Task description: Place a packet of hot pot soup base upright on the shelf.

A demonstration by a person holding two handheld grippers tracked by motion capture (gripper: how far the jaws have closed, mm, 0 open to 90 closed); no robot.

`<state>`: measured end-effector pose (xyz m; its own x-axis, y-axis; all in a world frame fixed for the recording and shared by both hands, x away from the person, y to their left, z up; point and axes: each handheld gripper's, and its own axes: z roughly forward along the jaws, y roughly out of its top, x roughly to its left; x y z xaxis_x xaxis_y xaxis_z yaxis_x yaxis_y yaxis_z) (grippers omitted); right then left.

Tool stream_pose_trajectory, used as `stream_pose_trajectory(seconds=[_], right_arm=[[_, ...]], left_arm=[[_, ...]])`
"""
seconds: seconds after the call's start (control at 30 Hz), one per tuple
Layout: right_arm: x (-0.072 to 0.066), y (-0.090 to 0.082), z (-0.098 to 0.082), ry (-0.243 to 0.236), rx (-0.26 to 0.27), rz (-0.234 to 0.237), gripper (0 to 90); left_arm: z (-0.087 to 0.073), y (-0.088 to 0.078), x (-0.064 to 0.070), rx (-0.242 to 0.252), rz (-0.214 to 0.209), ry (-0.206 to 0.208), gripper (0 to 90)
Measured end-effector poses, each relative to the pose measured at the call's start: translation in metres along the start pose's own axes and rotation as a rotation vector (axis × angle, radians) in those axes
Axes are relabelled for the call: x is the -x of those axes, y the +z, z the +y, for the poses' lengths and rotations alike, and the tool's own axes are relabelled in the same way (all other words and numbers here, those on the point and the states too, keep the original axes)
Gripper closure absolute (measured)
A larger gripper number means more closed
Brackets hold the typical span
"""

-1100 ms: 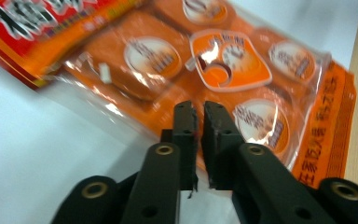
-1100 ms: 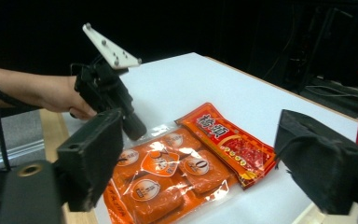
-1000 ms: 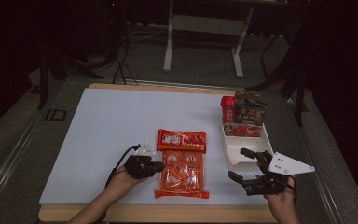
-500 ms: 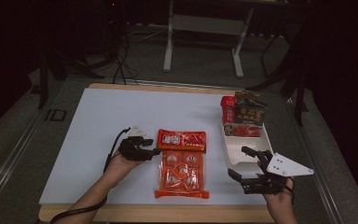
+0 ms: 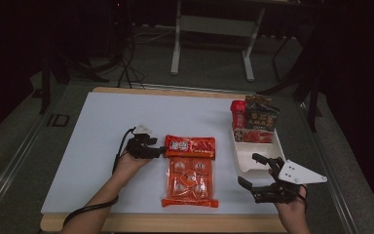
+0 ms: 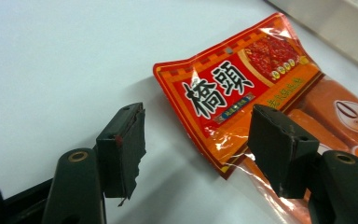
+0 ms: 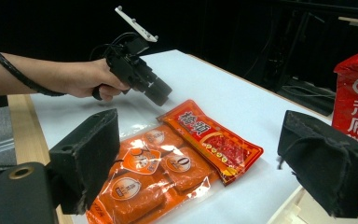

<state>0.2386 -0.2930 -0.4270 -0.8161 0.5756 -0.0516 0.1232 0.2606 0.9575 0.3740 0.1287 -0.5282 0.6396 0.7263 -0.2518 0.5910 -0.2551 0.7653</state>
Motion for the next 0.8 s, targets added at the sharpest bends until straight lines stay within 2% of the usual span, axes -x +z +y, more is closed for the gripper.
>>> stream_pose_trajectory(seconds=[0.13, 0.27, 0.4, 0.6, 0.7, 0.8], right_arm=[[0.001, 0.000, -0.001, 0.008, -0.003, 0.001, 12.8], [0.000, 0.001, -0.001, -0.004, -0.009, 0.002, 12.8], [0.000, 0.001, -0.001, -0.002, -0.011, 0.002, 12.8], [0.002, -0.001, -0.002, -0.001, -0.008, 0.000, 12.8], [0.002, -0.001, -0.002, 0.000, -0.008, 0.002, 12.9], [0.002, -0.001, -0.002, 0.006, -0.011, 0.006, 13.0]], left_arm=[[-0.001, 0.005, 0.000, -0.020, -0.004, 0.000, 35.5], [0.002, 0.013, 0.000, -0.029, -0.018, -0.018, 34.0], [0.004, 0.021, 0.002, -0.049, -0.005, -0.011, 32.6], [0.004, 0.031, 0.002, -0.072, -0.009, -0.014, 32.9], [0.004, 0.036, 0.002, -0.080, -0.023, -0.011, 36.1], [0.006, 0.039, 0.002, -0.080, -0.050, -0.028, 40.3]])
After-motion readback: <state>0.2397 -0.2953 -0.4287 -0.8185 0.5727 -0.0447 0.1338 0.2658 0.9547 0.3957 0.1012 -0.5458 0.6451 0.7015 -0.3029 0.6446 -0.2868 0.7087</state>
